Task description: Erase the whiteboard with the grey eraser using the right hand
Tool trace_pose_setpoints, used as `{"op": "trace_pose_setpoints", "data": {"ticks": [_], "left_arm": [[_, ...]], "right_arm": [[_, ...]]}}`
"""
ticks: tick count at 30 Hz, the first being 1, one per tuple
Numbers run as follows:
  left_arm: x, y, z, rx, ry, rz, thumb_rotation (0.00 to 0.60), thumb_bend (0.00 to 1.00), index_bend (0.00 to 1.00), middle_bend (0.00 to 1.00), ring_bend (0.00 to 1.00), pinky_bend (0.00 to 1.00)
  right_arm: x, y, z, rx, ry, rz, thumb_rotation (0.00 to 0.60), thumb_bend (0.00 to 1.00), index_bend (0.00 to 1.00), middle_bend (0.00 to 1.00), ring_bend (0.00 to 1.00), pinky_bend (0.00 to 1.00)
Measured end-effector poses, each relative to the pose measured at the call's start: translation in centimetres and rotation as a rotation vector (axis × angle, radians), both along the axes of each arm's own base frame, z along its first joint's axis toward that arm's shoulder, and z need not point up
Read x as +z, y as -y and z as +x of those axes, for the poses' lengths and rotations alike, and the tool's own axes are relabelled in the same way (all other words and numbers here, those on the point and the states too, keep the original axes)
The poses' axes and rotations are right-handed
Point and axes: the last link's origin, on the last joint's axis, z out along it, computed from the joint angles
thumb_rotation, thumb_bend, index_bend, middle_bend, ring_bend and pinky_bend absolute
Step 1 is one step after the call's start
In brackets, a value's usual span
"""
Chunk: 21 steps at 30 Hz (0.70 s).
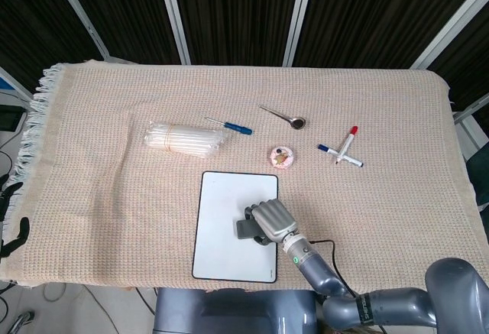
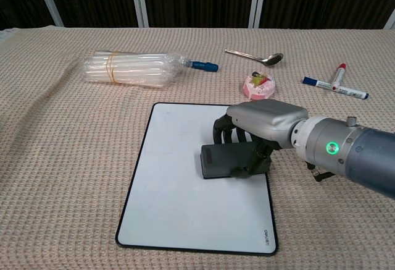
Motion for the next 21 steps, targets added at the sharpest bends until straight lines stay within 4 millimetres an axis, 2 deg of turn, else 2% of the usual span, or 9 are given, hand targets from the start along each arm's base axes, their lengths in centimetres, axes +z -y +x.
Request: {"op": "trace_pose_setpoints", "data": {"ticks": [12,21], "left_arm": [[0.1,0.0,0.0,-0.001,0.000,0.003,0.600,0.48,0.14,0.01,0.00,0.03],[0.2,0.0,0.0,-0.003,0.000,0.005,0.600,0.48,0.14,0.01,0.00,0.03]], "right_arm": [[0.3,4.0,-1.0,-0.079,0.003,-0.092,0.600,0.40,0.47,0.51,0.51,0.52],[3.1,5.4,-2.2,-0.109,-0.001,-0.143,0.600,0.40,0.47,0.51,0.51,0.52]]}}
